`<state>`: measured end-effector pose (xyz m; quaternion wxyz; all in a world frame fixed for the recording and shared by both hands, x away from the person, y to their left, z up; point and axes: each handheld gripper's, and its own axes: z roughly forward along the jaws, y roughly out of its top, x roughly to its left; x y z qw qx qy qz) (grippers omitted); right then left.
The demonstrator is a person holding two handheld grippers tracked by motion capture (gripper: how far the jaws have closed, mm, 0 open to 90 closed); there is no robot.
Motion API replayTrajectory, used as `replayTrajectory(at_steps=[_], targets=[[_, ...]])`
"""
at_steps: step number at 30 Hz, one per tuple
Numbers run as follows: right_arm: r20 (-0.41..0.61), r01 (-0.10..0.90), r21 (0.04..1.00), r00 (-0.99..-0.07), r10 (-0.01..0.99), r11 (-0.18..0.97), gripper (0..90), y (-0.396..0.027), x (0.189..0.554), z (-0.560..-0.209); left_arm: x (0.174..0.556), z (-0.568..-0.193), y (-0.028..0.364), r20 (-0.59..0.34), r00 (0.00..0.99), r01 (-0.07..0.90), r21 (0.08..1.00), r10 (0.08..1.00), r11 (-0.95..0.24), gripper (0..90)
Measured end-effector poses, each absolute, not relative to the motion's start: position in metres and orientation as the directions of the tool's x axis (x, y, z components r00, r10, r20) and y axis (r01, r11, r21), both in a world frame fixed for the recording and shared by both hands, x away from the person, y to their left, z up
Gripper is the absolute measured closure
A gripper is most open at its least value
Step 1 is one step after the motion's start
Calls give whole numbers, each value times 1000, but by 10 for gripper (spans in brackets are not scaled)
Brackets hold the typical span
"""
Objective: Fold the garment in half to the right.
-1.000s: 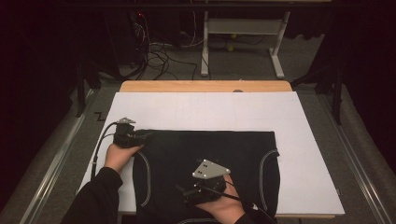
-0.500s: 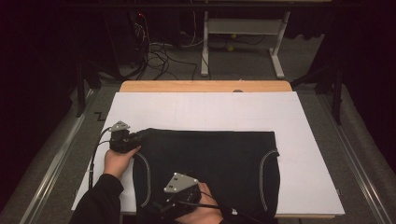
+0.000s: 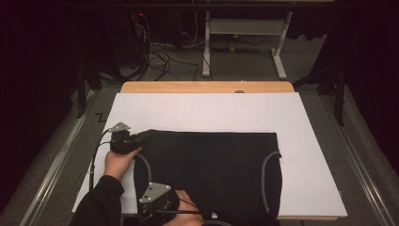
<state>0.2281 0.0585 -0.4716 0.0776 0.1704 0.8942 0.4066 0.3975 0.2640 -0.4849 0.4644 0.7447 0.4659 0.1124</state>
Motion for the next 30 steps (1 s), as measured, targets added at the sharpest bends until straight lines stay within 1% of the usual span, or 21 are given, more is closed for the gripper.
replayTrajectory(at_steps=[5,9,13,14,16,20,26,28,29,30], targets=[[2,247,718,-936,353,650,169,69,228,-479,398,-485,265,-273,539,592,795,797,-129,712],[-16,217,708,-947,322,673,196,76,222,-482,398,-485,265,-274,540,593,795,796,-129,712],[-114,158,700,-938,327,696,310,81,213,-485,398,-485,264,-267,540,592,795,798,-134,712],[-132,149,699,-934,332,699,325,81,211,-485,398,-485,264,-268,541,591,795,798,-134,712],[-149,150,695,-927,345,703,372,83,210,-485,398,-485,264,-270,540,592,795,797,-131,712],[-192,130,684,-917,349,718,436,84,209,-486,398,-485,264,-272,540,593,795,796,-131,712],[-167,141,690,-923,347,709,486,81,212,-485,398,-485,265,-275,542,593,795,794,-129,712],[-139,161,700,-925,354,695,534,78,214,-484,398,-485,264,-276,542,593,794,794,-129,712],[-125,176,706,-922,365,686,586,75,216,-483,398,-485,264,-276,542,593,794,794,-129,712],[-124,178,708,-921,368,683,600,75,217,-483,398,-485,264,-275,541,594,794,795,-130,712]])
